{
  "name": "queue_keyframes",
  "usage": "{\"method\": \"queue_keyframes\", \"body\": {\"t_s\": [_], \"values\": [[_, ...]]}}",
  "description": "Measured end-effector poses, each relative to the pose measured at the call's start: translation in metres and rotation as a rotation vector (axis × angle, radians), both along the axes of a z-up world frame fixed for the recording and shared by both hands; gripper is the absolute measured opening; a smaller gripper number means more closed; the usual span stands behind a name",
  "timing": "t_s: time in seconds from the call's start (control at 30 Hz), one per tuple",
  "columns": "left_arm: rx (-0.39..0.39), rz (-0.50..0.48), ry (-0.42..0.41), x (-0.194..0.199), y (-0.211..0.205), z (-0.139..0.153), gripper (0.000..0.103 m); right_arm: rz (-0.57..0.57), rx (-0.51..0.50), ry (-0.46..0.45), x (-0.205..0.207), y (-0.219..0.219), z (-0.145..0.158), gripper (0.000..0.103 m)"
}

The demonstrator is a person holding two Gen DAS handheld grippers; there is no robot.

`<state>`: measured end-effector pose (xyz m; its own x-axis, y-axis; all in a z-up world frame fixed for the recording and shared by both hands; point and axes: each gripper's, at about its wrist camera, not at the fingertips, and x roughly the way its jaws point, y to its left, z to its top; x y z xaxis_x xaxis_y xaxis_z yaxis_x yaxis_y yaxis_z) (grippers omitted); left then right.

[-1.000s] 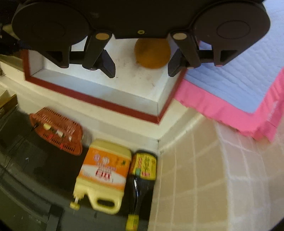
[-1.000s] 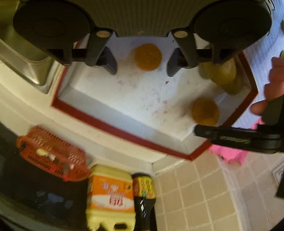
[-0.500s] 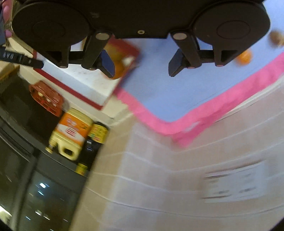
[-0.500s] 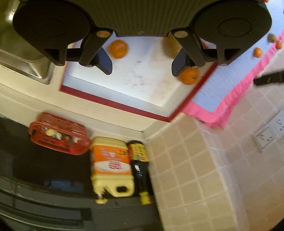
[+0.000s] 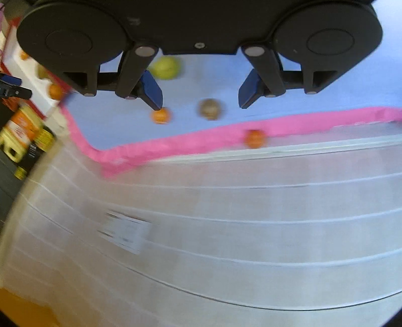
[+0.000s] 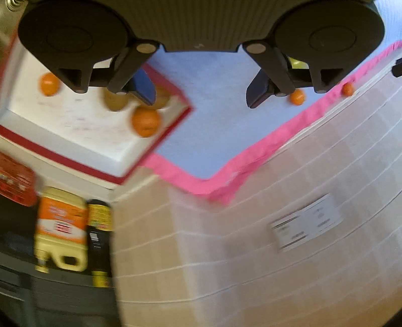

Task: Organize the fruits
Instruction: 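Withdraw both open tools from the tray back over the fruit mat, then grasp a brown round fruit with the left tool while the right tool grasps a tangerine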

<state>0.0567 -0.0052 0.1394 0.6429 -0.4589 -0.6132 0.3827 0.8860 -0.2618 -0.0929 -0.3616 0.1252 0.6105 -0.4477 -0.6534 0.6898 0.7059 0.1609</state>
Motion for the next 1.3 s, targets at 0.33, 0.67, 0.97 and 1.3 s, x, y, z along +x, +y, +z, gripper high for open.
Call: {"method": "queue_keyframes", "body": {"t_s": [0.33,0.67,0.97,1.3], "values": [[0.084,-0.025,0.144,-0.01,0.072,-0.076,0.08,0.247,-0.02,0.093,0.122,0.052,-0.034,0.083],[0.261,-0.159,0.188,-0.013,0.042,-0.124,0.08,0.387,-0.012,0.228,0.237,0.046,-0.1,0.082],[0.336,-0.207,0.175,-0.008,0.021,-0.135,0.079,0.396,0.048,0.271,0.273,0.032,-0.142,0.064],[0.428,-0.2,0.132,-0.018,0.014,-0.132,0.048,0.419,0.005,0.252,0.277,0.032,-0.145,0.043]]}}
